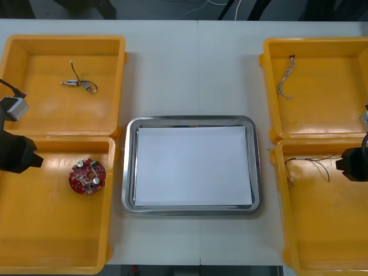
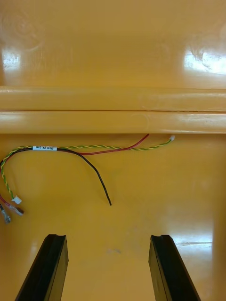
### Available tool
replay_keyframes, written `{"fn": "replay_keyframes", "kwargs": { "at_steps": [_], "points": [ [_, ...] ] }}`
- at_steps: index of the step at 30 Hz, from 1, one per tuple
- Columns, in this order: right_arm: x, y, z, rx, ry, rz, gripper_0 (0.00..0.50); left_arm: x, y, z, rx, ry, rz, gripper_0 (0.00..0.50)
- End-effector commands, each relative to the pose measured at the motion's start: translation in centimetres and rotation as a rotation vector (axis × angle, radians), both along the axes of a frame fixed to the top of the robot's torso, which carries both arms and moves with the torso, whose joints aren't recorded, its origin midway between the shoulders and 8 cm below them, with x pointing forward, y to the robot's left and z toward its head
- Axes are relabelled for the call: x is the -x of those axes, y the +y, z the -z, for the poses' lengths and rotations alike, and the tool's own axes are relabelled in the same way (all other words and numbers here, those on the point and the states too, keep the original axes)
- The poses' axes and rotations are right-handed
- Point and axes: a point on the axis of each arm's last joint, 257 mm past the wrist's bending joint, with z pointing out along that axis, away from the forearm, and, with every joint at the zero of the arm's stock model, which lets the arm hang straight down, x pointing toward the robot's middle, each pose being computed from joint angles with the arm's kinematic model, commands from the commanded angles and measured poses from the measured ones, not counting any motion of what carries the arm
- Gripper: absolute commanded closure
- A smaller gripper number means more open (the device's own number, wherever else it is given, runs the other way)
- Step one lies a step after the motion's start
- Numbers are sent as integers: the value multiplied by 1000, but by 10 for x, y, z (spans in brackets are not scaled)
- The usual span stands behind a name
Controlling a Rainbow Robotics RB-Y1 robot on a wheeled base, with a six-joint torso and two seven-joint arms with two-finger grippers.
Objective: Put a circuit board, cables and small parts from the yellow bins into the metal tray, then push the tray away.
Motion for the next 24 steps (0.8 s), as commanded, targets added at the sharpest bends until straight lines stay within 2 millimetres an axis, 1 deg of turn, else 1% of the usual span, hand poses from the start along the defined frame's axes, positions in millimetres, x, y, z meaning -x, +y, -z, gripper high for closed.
{"fn": "replay_keyframes", "kwargs": {
  "at_steps": [1,8,10,16,21,24],
  "points": [
    [2,5,14,-7,20,-42,0,1,3,-12,-100,-26,195,0],
    [-4,6,26,-34,23,-47,0,2,2,-25,-170,-55,315,0],
    [-6,7,31,-41,25,-48,0,2,-1,-27,-176,-68,355,0],
    [-12,3,40,-47,22,-47,0,-4,-20,-28,-165,-120,486,0],
    [-14,3,49,-54,28,-51,0,-14,-34,-30,-187,-192,585,0],
    [-19,4,56,-58,21,-56,0,-15,-42,-25,-184,-209,632,0]
  ]
}}
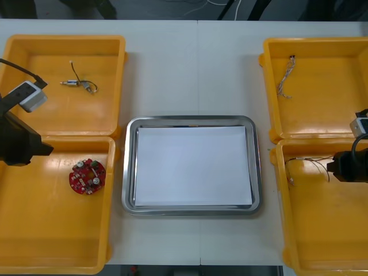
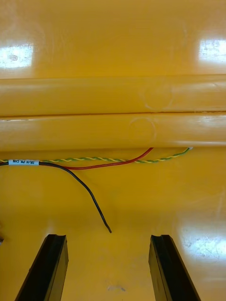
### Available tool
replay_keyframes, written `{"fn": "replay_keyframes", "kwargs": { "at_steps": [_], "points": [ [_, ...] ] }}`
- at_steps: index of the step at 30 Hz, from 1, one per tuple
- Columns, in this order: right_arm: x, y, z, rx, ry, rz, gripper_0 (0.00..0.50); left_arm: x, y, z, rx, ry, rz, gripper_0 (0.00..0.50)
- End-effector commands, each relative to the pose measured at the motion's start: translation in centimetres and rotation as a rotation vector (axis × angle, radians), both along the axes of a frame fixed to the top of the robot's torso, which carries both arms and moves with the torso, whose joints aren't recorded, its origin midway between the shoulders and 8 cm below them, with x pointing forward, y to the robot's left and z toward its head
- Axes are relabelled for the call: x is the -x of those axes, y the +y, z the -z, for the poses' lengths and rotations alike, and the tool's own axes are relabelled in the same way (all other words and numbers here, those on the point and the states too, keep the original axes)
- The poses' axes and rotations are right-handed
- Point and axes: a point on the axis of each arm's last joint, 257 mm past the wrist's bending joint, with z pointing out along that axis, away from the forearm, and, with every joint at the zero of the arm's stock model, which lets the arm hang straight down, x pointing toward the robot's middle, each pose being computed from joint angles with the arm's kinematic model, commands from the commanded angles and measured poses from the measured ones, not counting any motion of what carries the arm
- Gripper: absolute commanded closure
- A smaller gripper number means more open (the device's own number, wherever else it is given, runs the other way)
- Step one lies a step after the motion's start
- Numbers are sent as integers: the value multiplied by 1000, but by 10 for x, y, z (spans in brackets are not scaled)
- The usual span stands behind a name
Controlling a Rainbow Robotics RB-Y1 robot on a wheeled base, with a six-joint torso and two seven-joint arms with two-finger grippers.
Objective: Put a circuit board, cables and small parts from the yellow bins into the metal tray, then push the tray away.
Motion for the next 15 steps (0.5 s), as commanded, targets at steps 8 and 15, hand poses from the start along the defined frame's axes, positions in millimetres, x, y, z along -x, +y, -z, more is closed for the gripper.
{"fn": "replay_keyframes", "kwargs": {
  "at_steps": [8,15],
  "points": [
    [-4,9,25,0,3,-56,0,14,-6,8,-119,-33,196,0],
    [-4,12,40,-7,19,-67,0,16,-38,39,-74,-43,263,0]
  ]
}}
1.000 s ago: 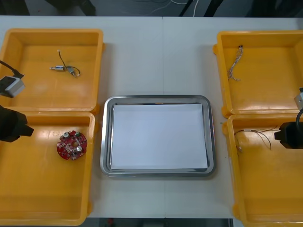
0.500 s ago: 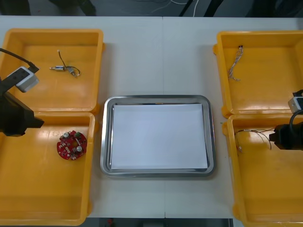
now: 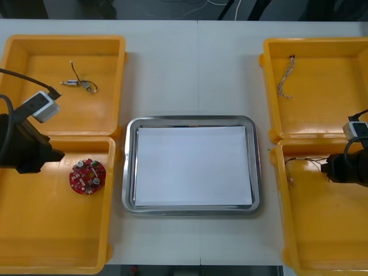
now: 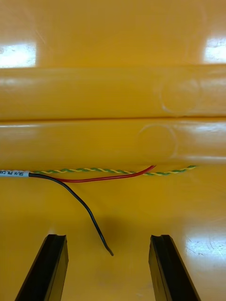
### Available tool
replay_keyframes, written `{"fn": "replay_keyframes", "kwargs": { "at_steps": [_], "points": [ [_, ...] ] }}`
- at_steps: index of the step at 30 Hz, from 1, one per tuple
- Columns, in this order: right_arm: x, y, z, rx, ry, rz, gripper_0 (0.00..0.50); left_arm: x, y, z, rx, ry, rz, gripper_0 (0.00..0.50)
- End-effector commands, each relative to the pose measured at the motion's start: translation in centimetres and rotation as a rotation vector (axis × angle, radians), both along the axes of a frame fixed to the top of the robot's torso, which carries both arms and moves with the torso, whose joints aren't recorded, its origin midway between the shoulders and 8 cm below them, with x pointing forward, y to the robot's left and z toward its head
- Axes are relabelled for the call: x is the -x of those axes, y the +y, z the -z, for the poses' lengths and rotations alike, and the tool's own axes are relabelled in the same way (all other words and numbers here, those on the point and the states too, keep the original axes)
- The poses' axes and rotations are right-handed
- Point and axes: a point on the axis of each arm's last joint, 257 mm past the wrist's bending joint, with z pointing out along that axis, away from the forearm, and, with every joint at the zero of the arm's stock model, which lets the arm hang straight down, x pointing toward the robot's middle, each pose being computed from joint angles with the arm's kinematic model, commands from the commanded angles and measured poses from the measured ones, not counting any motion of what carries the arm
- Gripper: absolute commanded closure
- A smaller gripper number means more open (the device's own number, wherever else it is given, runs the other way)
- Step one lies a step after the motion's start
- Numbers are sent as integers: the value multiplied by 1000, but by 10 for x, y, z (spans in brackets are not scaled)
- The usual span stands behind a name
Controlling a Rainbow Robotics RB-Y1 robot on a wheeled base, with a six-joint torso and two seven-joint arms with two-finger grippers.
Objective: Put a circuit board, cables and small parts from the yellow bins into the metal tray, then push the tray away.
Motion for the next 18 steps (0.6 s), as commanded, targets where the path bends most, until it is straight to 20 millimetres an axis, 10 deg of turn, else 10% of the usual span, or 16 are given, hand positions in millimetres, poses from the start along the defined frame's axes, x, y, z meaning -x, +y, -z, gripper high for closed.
{"fn": "replay_keyframes", "kwargs": {
  "at_steps": [1,18],
  "points": [
    [7,12,20,5,29,-59,0,14,-19,25,-71,-1,145,0],
    [6,10,41,5,40,-66,0,21,-17,60,-105,-25,184,0]
  ]
}}
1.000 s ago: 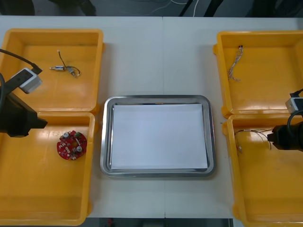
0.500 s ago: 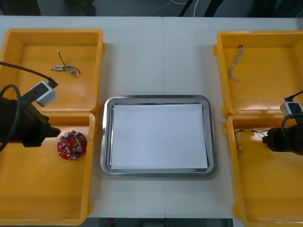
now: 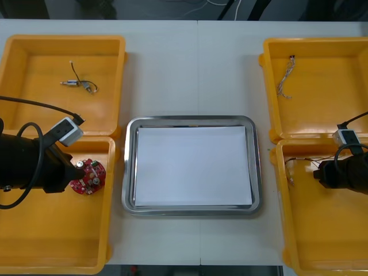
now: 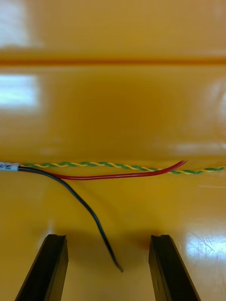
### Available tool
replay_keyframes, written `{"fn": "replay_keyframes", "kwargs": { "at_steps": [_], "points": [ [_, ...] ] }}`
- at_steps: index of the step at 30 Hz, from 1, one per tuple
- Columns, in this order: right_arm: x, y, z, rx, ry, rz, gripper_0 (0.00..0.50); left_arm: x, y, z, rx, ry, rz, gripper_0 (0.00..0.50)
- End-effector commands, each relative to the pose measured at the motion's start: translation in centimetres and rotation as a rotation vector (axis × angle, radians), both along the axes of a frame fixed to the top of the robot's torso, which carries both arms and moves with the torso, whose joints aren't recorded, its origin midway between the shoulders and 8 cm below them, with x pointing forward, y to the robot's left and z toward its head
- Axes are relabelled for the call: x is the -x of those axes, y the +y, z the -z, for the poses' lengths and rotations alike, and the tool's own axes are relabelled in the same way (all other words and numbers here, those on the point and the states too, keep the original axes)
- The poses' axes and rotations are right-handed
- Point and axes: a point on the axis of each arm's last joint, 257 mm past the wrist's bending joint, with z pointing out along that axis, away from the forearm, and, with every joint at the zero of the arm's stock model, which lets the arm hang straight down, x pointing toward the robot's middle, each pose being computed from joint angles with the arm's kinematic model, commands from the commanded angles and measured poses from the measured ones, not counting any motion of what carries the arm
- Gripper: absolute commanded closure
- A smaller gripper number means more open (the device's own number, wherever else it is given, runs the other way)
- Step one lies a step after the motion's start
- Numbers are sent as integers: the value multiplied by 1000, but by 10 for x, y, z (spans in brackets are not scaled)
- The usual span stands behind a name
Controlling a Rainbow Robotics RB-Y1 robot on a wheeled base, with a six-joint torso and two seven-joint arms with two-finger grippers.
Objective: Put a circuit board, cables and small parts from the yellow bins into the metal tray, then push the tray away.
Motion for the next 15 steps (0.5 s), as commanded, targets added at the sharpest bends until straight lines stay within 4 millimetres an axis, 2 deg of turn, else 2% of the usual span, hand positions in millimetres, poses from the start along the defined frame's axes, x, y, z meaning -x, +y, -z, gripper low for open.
{"fn": "replay_keyframes", "kwargs": {
  "at_steps": [1,10,11,12,15],
  "points": [
    [8,4,14,7,15,-39,0,12,8,11,-127,-36,141,0],
    [9,4,15,10,18,-46,0,-4,6,26,-164,-120,152,0],
    [9,4,15,11,18,-47,42,-5,5,28,-159,-122,152,0],
    [8,4,15,10,15,-50,141,-6,5,30,-156,-123,150,0],
    [8,6,14,7,14,-54,258,-6,3,36,-149,-126,152,0]
  ]
}}
